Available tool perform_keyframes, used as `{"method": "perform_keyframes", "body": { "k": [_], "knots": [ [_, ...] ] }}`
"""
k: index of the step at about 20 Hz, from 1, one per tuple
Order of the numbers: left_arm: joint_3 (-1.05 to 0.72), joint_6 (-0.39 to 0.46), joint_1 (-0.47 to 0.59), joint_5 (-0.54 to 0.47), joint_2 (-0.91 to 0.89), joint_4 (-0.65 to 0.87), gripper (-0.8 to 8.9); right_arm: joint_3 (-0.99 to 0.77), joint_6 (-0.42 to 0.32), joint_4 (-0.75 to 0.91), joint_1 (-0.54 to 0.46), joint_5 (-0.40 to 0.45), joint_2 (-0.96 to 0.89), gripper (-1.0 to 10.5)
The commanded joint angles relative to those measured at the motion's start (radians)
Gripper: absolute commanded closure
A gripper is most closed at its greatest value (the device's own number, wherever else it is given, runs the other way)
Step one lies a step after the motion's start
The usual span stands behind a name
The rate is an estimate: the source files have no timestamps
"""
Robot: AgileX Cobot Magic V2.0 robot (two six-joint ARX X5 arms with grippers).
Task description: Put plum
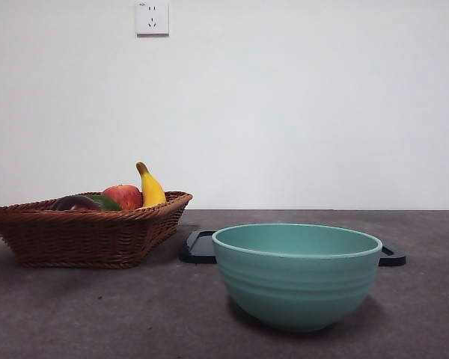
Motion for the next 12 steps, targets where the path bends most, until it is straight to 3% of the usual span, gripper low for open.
{"method": "perform_keyframes", "body": {
  "k": [1,12],
  "knots": [
    [0.019,-0.016,-0.012,-0.033,0.055,0.069,3.43,0.017,-0.004,0.010,0.005,-0.004,0.006,5.6],
    [0.216,-0.010,-0.085,-0.296,0.481,0.176,3.49,0.017,-0.003,0.014,0.005,-0.004,0.006,5.6]
  ]
}}
